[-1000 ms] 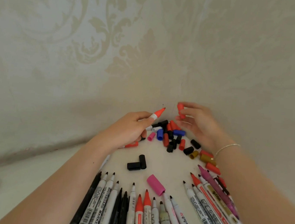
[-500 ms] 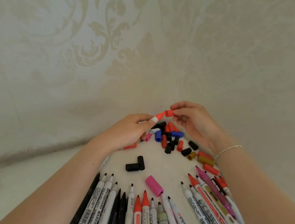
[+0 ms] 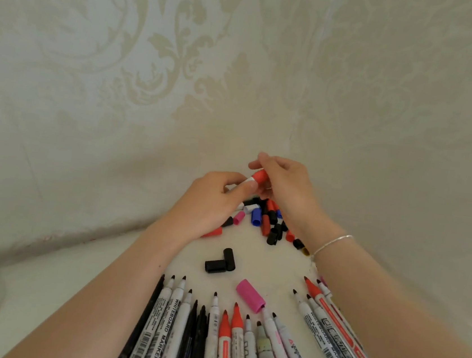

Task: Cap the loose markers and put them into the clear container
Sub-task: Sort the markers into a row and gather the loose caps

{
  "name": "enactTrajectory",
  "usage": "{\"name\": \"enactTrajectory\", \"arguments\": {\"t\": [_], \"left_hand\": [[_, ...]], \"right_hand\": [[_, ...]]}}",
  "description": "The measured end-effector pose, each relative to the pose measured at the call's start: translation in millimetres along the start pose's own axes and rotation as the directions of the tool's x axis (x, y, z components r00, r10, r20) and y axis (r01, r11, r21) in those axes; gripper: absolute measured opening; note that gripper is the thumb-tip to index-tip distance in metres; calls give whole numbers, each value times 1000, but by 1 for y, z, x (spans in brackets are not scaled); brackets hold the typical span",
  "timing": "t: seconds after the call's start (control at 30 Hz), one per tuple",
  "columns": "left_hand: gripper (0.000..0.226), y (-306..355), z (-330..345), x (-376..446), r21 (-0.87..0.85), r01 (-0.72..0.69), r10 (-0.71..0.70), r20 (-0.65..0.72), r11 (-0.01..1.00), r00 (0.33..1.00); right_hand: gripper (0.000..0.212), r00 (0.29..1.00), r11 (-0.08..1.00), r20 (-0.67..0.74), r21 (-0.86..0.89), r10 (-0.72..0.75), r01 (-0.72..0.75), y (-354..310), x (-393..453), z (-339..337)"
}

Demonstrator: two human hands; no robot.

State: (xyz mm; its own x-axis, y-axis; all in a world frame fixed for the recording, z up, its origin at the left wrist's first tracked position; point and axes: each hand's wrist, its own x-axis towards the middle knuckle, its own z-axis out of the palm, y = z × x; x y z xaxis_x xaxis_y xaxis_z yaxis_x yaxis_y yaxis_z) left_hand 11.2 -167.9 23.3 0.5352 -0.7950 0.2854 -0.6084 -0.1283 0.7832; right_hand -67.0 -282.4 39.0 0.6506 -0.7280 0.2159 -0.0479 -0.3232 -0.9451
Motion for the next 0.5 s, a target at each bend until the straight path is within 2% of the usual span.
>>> {"name": "enactTrajectory", "arguments": {"t": [0.07,0.13,0.33,0.5], "left_hand": [[26,3,-1,0,10,-11,12,-35,1000,999],[25,7,-4,-1,9,-16,17,-34,1000,999],[27,13,-9,-3,-3,-47,47,-20,999,999],[30,17,-11,-5,81,-89,87,26,993,996]], "right_hand": [[44,989,975,-105,-205,-105,82,-5,-2,5],[49,977,954,-135,-275,-164,122,-8,-4,8],[46,974,940,-135,-314,-183,133,-15,-6,5],[44,976,964,-180,-254,-125,76,-11,-16,8]]}}
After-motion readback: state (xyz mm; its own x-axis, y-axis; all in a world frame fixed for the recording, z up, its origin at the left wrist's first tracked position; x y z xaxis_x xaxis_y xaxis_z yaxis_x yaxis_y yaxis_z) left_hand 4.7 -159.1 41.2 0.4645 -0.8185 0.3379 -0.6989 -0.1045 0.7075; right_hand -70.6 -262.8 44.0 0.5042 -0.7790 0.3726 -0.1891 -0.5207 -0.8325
